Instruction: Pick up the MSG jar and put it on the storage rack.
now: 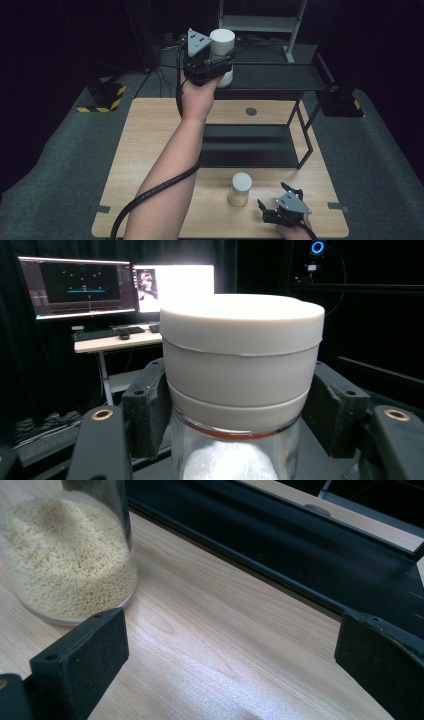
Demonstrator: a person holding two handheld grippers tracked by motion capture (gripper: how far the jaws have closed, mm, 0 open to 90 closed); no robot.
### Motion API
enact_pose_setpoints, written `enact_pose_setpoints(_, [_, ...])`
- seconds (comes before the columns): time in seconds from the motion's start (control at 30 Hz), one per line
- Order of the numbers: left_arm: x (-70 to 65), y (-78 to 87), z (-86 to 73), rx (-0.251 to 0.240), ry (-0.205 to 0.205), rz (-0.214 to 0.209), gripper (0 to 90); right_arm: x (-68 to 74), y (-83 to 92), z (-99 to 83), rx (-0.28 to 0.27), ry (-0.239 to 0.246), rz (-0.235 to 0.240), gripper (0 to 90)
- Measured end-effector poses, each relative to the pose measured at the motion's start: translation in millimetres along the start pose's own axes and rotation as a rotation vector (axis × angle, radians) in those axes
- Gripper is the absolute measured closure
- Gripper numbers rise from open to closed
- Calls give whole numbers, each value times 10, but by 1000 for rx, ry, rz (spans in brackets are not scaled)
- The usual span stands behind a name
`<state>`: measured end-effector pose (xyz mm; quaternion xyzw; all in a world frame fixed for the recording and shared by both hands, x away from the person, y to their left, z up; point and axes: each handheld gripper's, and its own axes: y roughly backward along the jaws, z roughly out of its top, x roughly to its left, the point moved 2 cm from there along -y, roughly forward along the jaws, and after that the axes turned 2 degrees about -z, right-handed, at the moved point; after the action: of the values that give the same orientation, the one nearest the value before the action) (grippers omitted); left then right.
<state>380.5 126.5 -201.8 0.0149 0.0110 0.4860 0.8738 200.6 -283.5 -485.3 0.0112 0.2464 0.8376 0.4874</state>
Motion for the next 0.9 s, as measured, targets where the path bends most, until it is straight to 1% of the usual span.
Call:
enact_pose_setpoints(0.1, [-11, -39, -2, 6, -2, 8, 348, -5, 2, -2, -1, -8, 0, 0])
enact_pose_setpoints(0.2, [-16, -63, -13, 6, 2, 14, 348, 4, 1, -2, -1, 1, 0, 0])
enact_pose_setpoints(0.4, [-24, -89, -44, 11, 3, 16, 348, 1, 3, -6, -4, -2, -1, 0])
enact_pose_setpoints(0.5, [-35, -97, -52, 19, -12, 18, 348, 6, 2, -5, -3, 2, -1, 0])
enact_pose_setpoints(0.6, [-33, -96, -70, 12, -4, 16, 348, 9, 2, -4, -3, 4, -2, 0])
enact_pose_setpoints(0.67, [-34, -92, -67, 15, -9, 16, 348, 10, 1, -2, -2, 3, -2, 0])
enact_pose_setpoints(0.9, [-28, -74, -107, 2, -12, 10, 346, 11, 3, -5, -3, 2, -3, 0])
